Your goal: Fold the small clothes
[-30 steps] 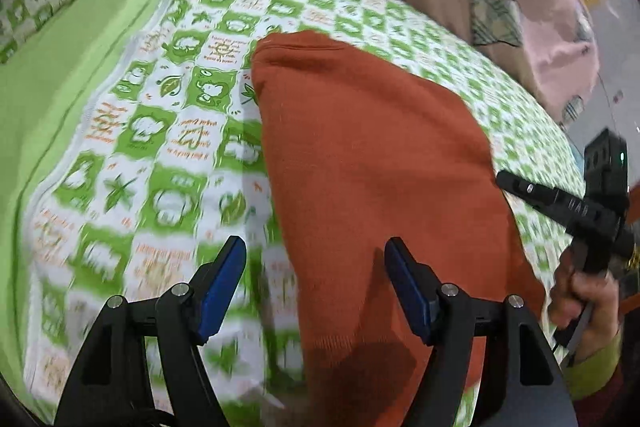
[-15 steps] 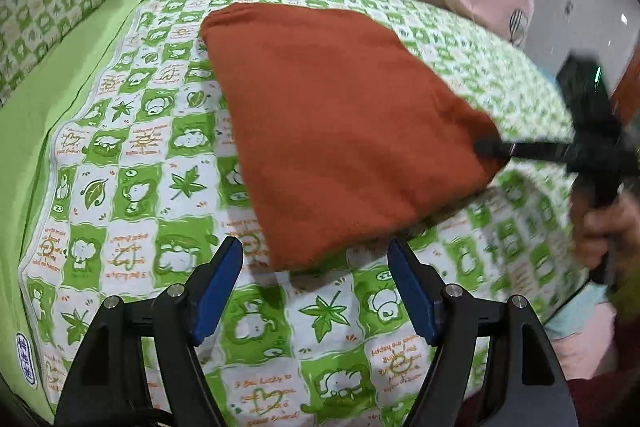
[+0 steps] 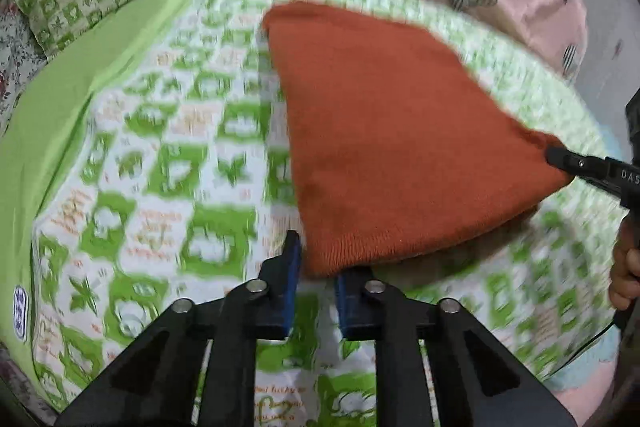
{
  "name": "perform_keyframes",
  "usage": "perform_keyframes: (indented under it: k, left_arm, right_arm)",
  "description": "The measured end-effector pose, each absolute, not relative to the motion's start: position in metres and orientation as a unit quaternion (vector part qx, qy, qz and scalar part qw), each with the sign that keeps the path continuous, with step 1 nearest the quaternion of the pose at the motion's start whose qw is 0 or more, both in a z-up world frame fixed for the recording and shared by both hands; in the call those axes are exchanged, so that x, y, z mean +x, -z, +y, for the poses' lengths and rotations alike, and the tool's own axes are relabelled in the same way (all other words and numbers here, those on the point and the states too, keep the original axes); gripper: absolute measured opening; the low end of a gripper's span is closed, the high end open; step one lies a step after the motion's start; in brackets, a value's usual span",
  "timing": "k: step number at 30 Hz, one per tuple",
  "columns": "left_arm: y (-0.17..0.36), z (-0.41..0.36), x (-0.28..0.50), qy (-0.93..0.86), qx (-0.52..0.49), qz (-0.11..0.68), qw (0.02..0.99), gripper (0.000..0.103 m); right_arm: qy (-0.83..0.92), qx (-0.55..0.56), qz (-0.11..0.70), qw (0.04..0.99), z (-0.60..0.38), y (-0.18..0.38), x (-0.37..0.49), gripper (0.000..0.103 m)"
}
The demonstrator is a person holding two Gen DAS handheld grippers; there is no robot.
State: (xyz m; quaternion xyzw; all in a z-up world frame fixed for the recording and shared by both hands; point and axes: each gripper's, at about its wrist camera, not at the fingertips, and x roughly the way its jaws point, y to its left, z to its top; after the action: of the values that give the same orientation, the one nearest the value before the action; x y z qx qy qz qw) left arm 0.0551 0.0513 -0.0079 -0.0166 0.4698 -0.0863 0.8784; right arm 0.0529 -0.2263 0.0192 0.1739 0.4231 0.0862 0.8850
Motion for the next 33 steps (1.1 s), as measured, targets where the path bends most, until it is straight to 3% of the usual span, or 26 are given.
perform_keyframes:
  k: [6, 12, 14, 16, 21, 26, 33]
  left_arm:
    - [0.013, 0.044, 0.055, 0.087, -0.005, 0.477, 0.875, 0.008]
    - [0.015, 0.053, 0.058, 0.105, -0.019, 0.484, 0.868, 0.009]
    - [0.011, 0.059, 0.053, 0.122, -0.026, 0.492, 0.862, 0.013]
    - [0.007, 0.067, 0.047, 0.141, -0.039, 0.496, 0.856, 0.013]
    - [-0.023, 0.085, 0.043, 0.186, -0.067, 0.469, 0.861, 0.013]
    - [-0.045, 0.071, 0.086, 0.220, -0.094, 0.440, 0.866, 0.017]
    - [-0.037, 0.048, 0.136, 0.214, -0.082, 0.446, 0.865, 0.020]
  right_arm:
    - [-0.032, 0.141, 0.464, 0.874, -0.233, 0.030, 0.051, 0.004]
    - [-0.022, 0.148, 0.465, 0.872, -0.237, 0.028, 0.050, 0.005]
    - [-0.024, 0.159, 0.466, 0.870, -0.239, 0.026, 0.047, 0.012]
    - [-0.021, 0.170, 0.468, 0.867, -0.242, 0.022, 0.043, 0.030]
    - [-0.005, 0.194, 0.435, 0.879, -0.262, -0.010, 0.032, 0.030]
    - [-0.071, 0.181, 0.404, 0.894, -0.234, -0.041, 0.086, 0.030]
    - [-0.120, 0.179, 0.434, 0.875, -0.197, -0.021, 0.181, 0.030]
